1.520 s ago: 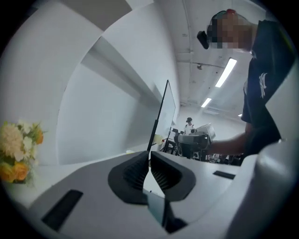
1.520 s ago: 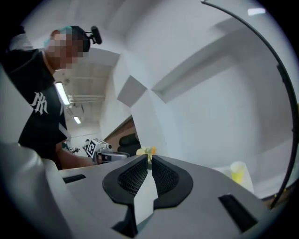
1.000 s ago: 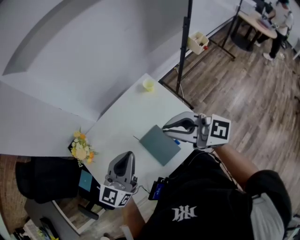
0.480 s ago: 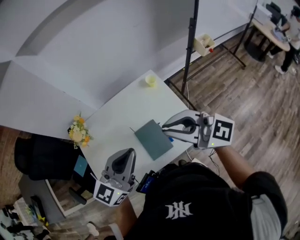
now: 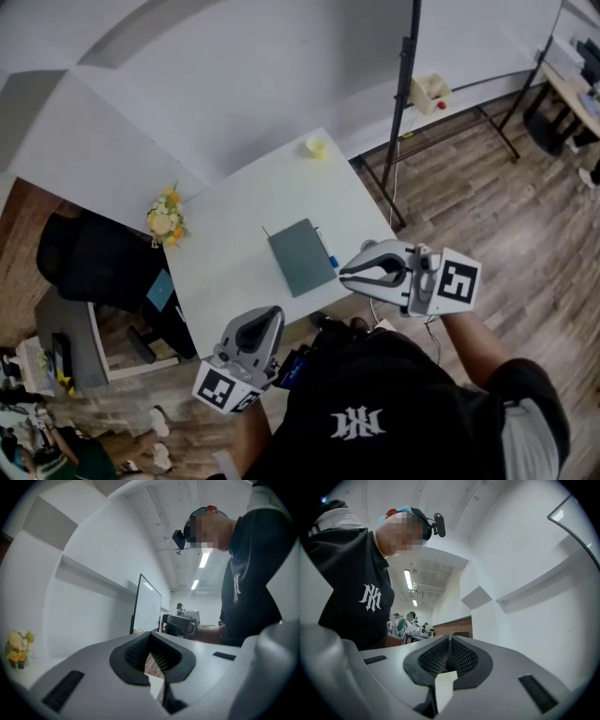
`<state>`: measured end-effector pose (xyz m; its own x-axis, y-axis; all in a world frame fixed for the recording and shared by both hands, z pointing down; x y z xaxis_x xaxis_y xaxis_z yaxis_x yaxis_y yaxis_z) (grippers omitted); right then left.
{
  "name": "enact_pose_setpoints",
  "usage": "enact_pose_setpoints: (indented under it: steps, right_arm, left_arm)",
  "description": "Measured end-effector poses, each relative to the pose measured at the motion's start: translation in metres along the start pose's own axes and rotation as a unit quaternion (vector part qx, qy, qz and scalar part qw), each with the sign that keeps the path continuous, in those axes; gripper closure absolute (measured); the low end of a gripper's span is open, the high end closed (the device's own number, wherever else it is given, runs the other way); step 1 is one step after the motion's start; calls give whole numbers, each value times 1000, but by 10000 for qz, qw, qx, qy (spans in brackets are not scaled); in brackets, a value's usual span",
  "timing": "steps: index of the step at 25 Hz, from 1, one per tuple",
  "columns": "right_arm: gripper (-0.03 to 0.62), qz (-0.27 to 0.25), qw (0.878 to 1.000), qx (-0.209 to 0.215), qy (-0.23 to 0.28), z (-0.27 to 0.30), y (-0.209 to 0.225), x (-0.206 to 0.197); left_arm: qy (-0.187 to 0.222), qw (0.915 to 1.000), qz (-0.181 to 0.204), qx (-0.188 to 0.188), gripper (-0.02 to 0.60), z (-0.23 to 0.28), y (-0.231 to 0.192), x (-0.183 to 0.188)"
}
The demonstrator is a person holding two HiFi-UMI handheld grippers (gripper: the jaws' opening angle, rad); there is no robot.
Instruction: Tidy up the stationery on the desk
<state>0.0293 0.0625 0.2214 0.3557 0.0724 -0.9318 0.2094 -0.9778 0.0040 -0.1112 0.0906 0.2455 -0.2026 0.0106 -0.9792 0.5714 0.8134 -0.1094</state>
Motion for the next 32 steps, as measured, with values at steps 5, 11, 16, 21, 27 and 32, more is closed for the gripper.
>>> enact_pose_setpoints:
  steps: [5,11,16,21,27,32]
  right_arm:
    - [548,422,9991,42,-50,-18,-29,-27]
    - [551,973,9948,-281,-101,-45,-31,-52]
    - [556,931,9950,-308,-188,-54,-39,-65]
    - [559,970,9942,-347,-325,-54,-34,-72]
    - [559,1047,9935,-198,-398,-49,-38,-79]
    - [559,1109,9928,-132,-443,-47,-35,-87]
  left_arm:
    - [-213,9993,-281,152,580,-19,28,-33]
    - [-268,9972,-582,389,580,-37,36,-78]
    - [-290,9961,-679,485,580,-42,44,-83]
    - [-314,9957,-635,605,580,-46,40,-84]
    - [-357,9940,-646,805,580,-53,29,-80]
    - [-336,9927,-636,969,580,-60,21,-81]
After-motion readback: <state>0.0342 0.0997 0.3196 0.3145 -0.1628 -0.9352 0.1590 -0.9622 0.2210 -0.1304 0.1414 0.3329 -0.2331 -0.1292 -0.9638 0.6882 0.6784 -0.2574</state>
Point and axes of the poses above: the fingertips, and each gripper's own axes: z forward along the fingers, y to its right, x out of its top, the point moved 2 cm from there along -z, backward along the fingers, and after that the axes turned 12 degrees about y, right-handed, at the moved point
